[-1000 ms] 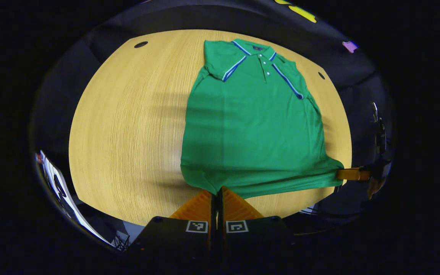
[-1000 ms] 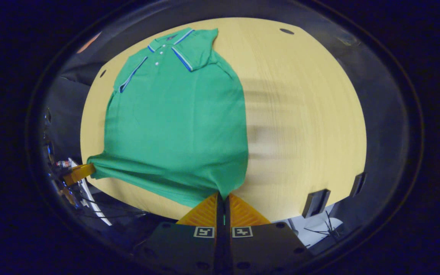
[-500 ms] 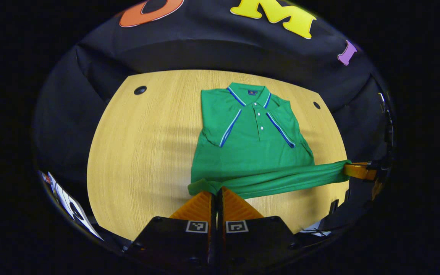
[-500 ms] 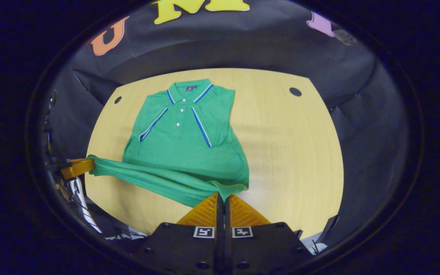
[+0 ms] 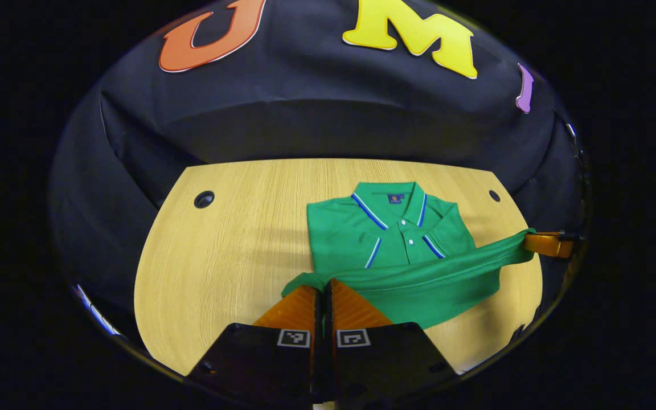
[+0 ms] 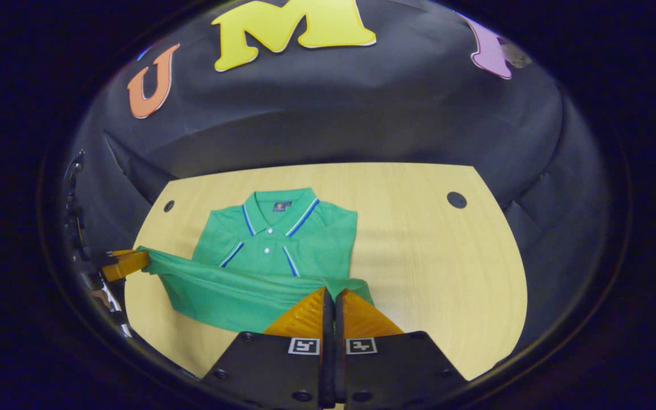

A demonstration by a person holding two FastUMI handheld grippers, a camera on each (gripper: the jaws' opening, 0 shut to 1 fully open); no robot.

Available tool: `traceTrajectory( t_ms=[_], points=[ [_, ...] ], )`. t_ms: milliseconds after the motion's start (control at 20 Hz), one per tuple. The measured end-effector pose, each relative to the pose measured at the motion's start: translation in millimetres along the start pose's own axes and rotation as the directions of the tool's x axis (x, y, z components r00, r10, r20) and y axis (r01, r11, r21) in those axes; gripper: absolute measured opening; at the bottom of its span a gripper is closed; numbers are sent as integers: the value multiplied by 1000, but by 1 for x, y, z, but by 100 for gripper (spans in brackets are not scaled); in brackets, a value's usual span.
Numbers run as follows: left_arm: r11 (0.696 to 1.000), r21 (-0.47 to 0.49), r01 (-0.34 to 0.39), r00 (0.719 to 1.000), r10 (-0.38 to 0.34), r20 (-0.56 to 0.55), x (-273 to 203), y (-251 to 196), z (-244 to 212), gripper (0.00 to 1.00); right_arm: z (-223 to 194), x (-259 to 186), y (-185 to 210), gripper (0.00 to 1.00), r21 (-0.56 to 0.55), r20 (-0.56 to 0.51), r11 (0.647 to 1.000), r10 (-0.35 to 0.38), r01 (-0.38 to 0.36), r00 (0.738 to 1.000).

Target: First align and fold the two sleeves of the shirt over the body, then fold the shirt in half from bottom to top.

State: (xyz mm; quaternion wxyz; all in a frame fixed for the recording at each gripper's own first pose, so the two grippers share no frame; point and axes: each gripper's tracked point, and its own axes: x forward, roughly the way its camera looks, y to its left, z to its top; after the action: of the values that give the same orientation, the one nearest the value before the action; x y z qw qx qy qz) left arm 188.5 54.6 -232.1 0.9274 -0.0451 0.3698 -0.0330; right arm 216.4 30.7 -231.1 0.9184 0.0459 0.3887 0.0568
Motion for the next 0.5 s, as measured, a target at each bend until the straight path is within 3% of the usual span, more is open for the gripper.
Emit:
traceTrajectory(
  t_ms=[500],
  points=[
    [999,-28,-34,996,36,83,117,2,33,3,53,119,-11,2,-59,146,997,-46,55,988]
  ],
)
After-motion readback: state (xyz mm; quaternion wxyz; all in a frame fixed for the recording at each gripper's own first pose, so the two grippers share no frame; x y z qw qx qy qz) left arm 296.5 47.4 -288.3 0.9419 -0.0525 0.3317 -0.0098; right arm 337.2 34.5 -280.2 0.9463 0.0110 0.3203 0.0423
